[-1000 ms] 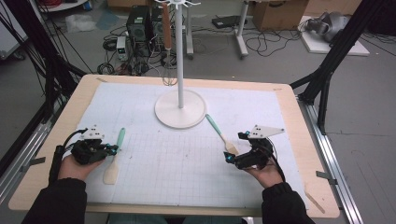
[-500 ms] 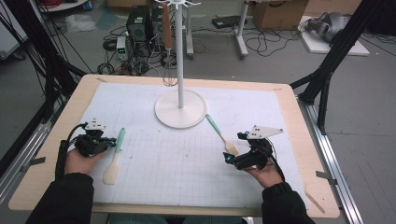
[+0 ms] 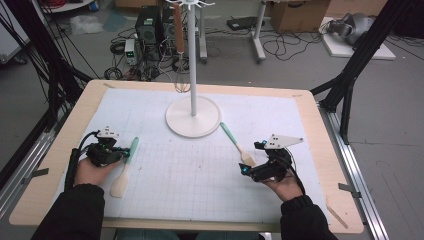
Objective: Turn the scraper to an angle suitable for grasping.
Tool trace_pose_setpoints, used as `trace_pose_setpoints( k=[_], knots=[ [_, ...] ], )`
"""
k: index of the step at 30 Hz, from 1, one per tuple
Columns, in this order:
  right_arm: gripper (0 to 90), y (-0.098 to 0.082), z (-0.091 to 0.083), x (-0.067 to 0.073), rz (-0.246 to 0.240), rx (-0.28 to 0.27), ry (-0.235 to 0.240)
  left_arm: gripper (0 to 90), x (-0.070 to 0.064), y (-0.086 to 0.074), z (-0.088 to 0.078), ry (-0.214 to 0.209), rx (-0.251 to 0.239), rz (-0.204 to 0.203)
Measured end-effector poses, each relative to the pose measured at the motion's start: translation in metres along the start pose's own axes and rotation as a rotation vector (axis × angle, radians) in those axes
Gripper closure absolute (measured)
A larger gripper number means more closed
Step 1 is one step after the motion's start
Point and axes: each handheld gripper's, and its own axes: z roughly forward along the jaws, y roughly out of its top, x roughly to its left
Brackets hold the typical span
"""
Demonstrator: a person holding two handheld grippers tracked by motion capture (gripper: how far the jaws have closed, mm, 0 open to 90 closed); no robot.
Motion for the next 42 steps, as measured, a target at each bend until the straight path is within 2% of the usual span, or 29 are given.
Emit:
trace_pose_setpoints(
  k=[7, 9, 11, 16, 22, 24, 26, 37, 42],
  knots=[
    [0.2, 0.000, 0.000, 0.000, -0.003, 0.000, 0.003, 89.1, -0.007, 0.004, 0.005, -0.027, -0.006, 0.006],
    [0.2, 0.000, 0.000, 0.001, -0.001, 0.002, 0.005, 89.1, -0.010, 0.005, 0.007, -0.047, -0.007, -0.002],
    [0.2, 0.000, 0.001, 0.001, -0.001, 0.001, 0.005, 89.1, -0.012, 0.006, 0.008, -0.050, -0.005, 0.011],
    [0.2, 0.000, 0.001, 0.001, -0.009, 0.002, 0.008, 89.1, -0.018, 0.008, 0.011, -0.077, -0.009, 0.014],
    [0.2, 0.000, 0.001, 0.001, -0.009, 0.003, 0.009, 89.2, -0.026, 0.011, 0.014, -0.109, -0.001, 0.040],
    [0.2, 0.000, 0.001, 0.001, -0.010, 0.005, 0.007, 89.2, -0.029, 0.014, 0.014, -0.114, 0.015, 0.062],
    [0.2, 0.000, 0.002, 0.001, -0.013, 0.006, 0.010, 89.2, -0.032, 0.016, 0.015, -0.127, 0.006, 0.069],
    [0.2, 0.000, 0.003, 0.002, -0.022, 0.011, 0.013, 89.3, -0.043, 0.021, 0.018, -0.149, 0.016, 0.106],
    [0.2, 0.000, 0.003, 0.002, -0.025, 0.015, 0.015, 88.0, -0.047, 0.022, 0.015, -0.147, -0.008, 0.105]
  ],
)
